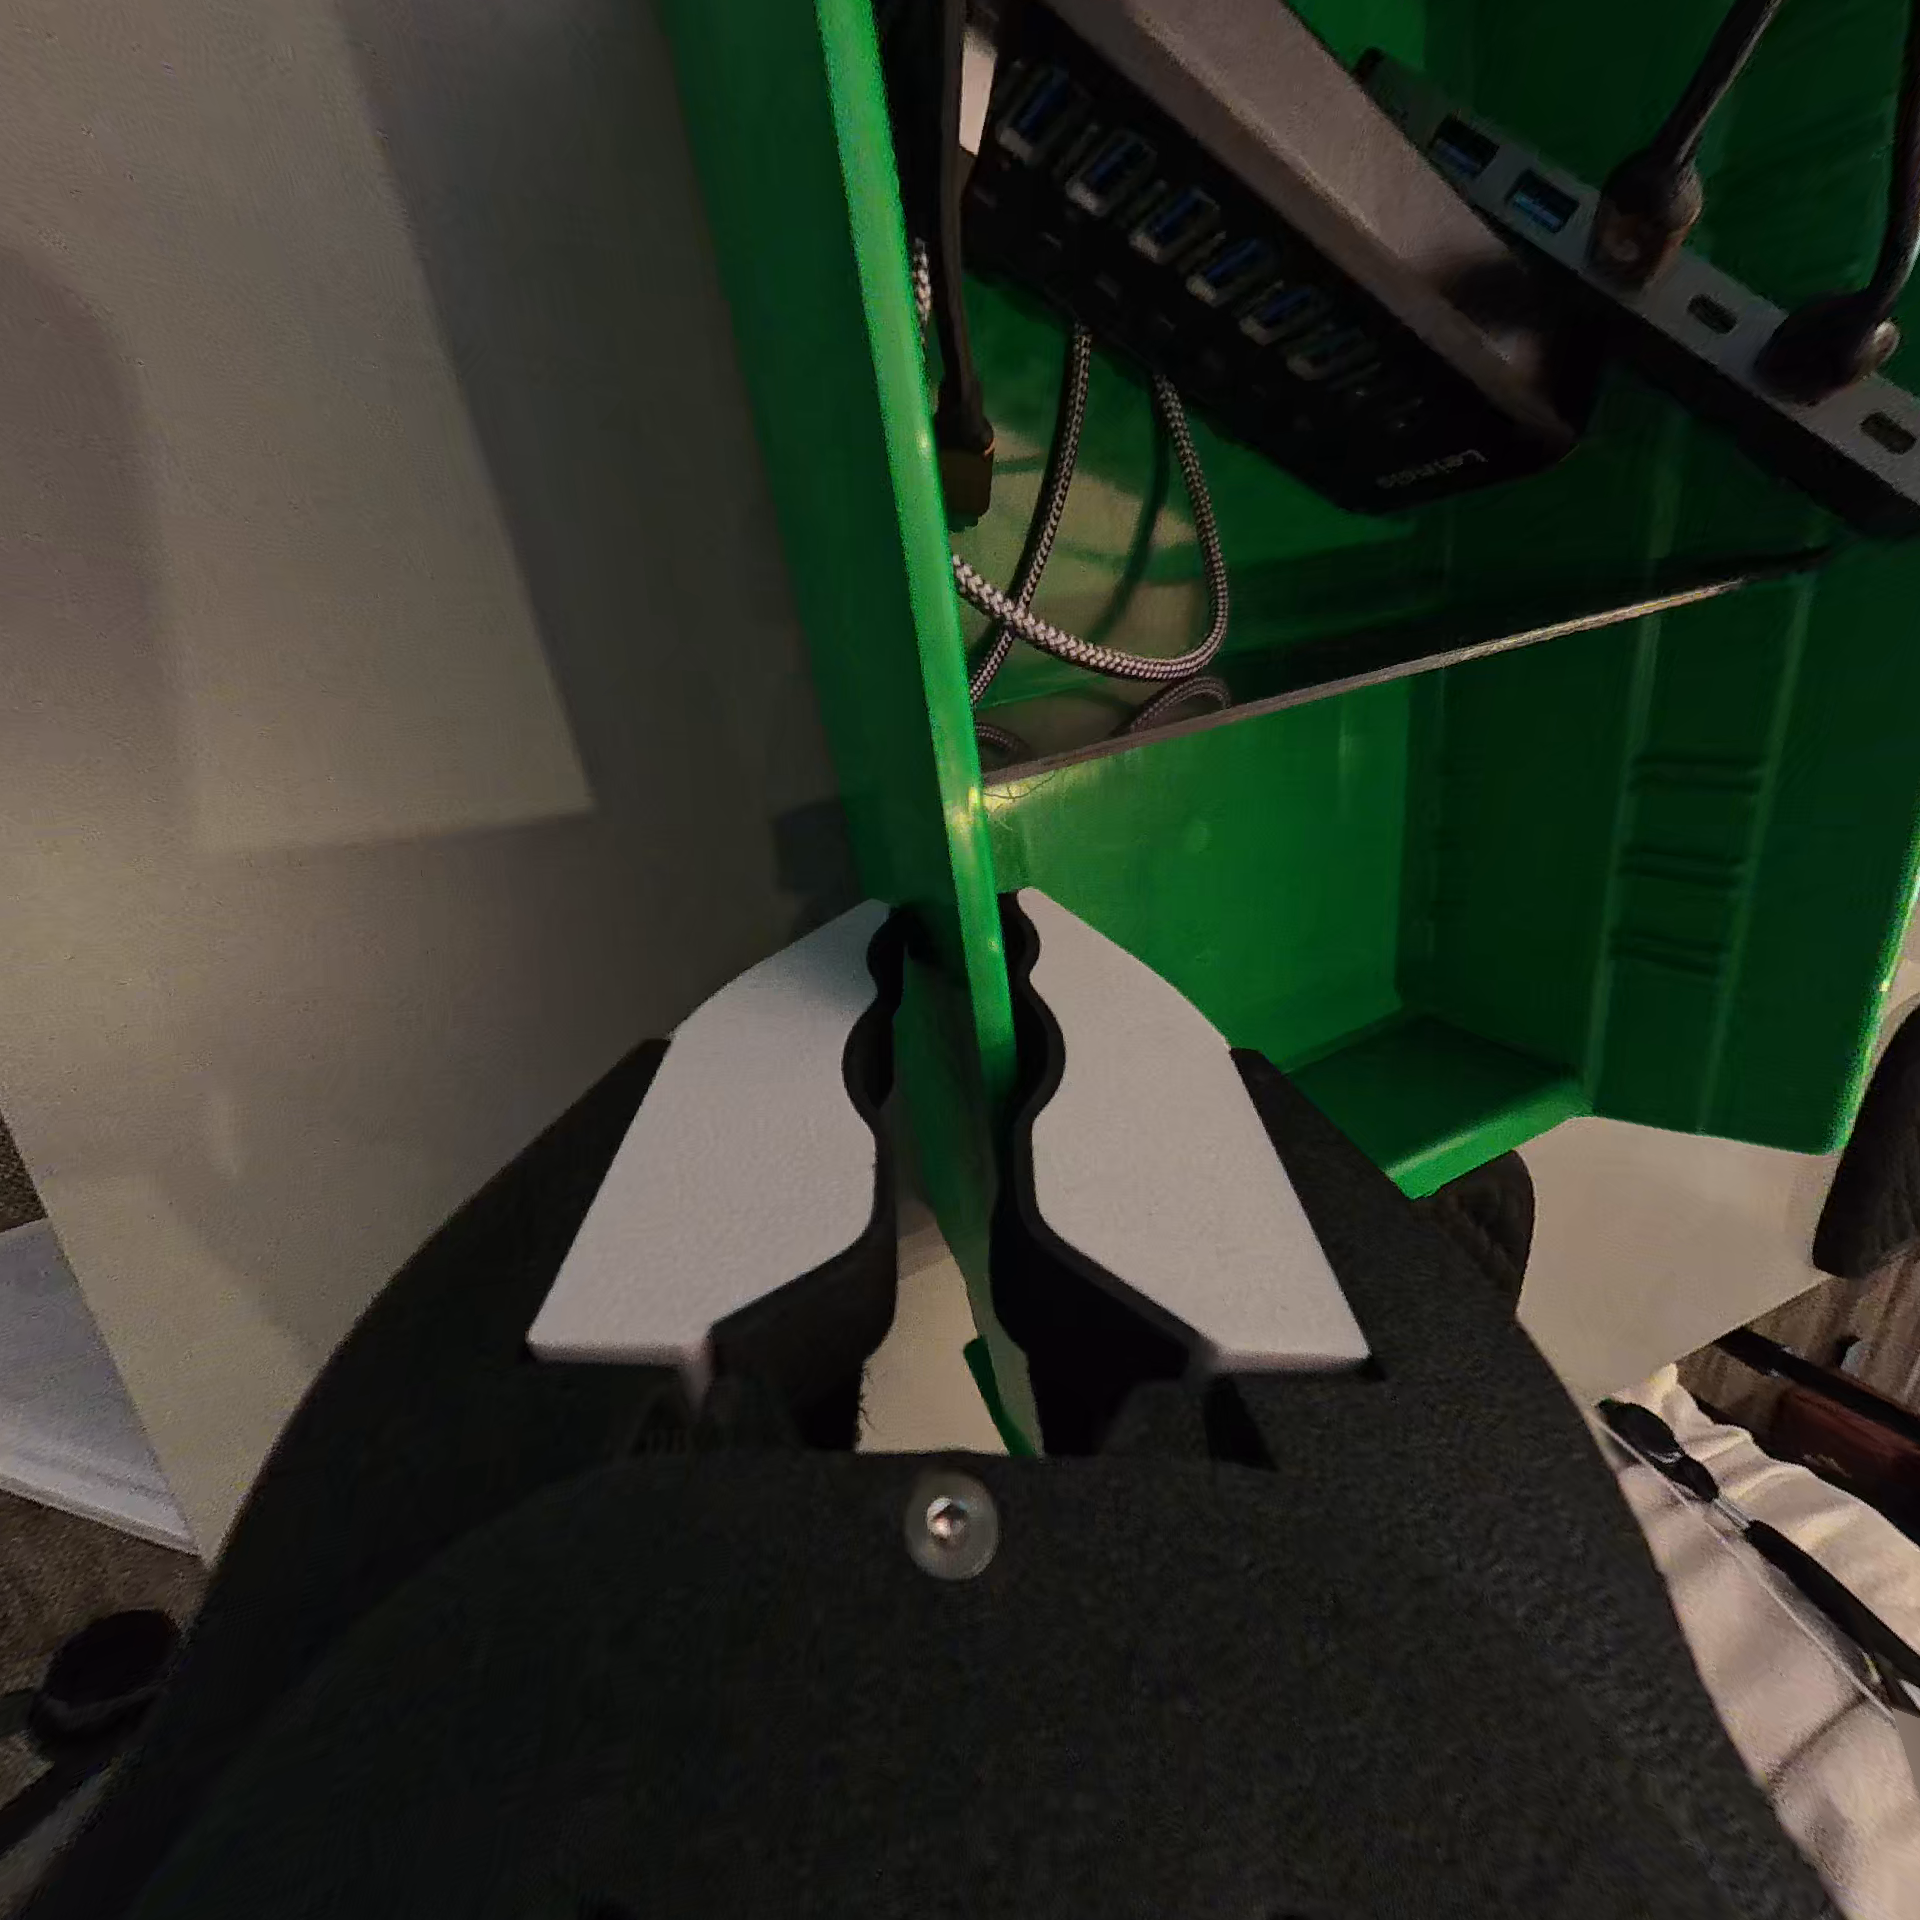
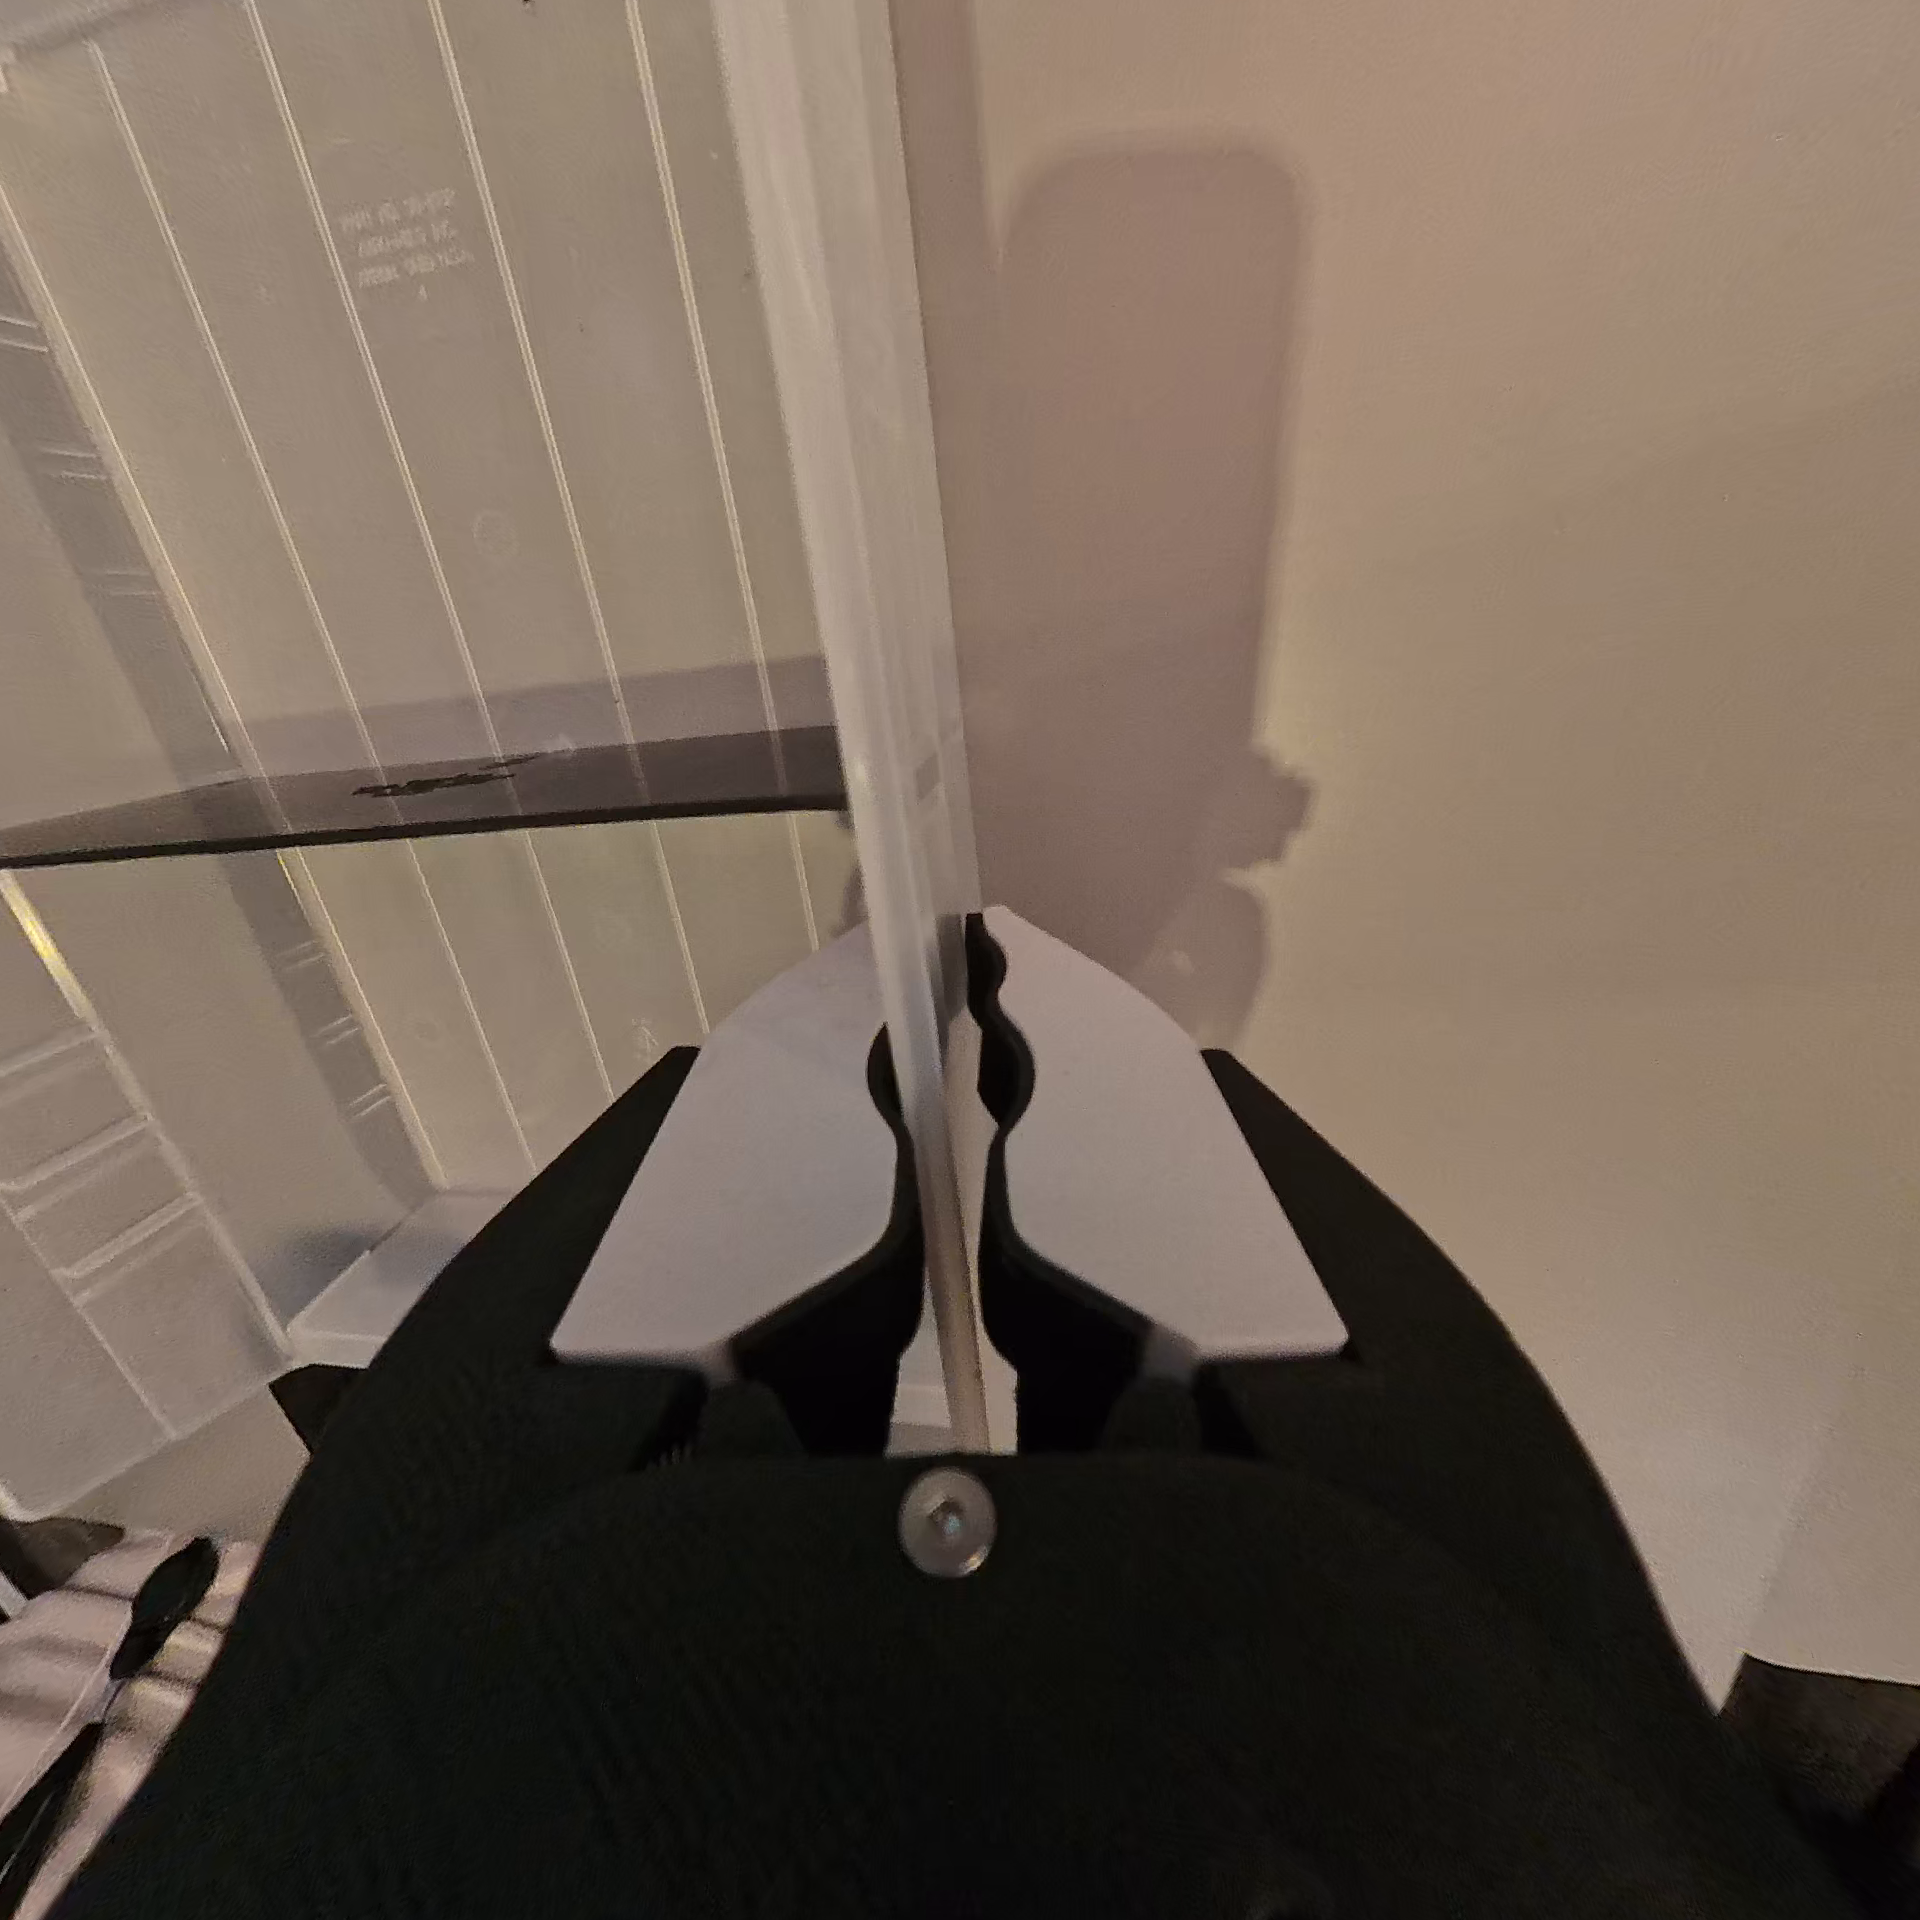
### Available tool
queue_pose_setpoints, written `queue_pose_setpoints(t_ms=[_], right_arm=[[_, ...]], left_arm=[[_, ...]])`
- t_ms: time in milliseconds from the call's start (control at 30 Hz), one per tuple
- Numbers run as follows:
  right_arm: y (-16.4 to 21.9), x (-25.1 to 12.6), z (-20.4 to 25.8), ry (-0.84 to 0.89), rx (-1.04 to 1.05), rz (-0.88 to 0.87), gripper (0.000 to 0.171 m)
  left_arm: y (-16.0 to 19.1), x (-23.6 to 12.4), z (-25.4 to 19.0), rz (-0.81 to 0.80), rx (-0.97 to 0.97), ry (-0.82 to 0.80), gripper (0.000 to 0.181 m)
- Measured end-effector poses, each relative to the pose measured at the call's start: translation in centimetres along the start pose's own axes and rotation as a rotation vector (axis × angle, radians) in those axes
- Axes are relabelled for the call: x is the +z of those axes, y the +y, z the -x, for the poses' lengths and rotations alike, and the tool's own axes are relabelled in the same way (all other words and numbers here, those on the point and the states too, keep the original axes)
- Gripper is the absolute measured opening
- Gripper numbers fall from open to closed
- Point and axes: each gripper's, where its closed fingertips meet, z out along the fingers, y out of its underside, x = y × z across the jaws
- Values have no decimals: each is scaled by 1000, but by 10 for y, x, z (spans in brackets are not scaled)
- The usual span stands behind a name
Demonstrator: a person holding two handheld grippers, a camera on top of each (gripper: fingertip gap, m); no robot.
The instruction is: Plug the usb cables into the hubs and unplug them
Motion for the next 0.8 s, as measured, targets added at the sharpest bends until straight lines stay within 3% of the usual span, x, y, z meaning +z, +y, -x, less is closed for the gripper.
queue_pose_setpoints(t_ms=[800], right_arm=[[10, 3, 18, 44, -240, 79, 7]], left_arm=[[4, -2, 8, 52, 243, -125, 8]])
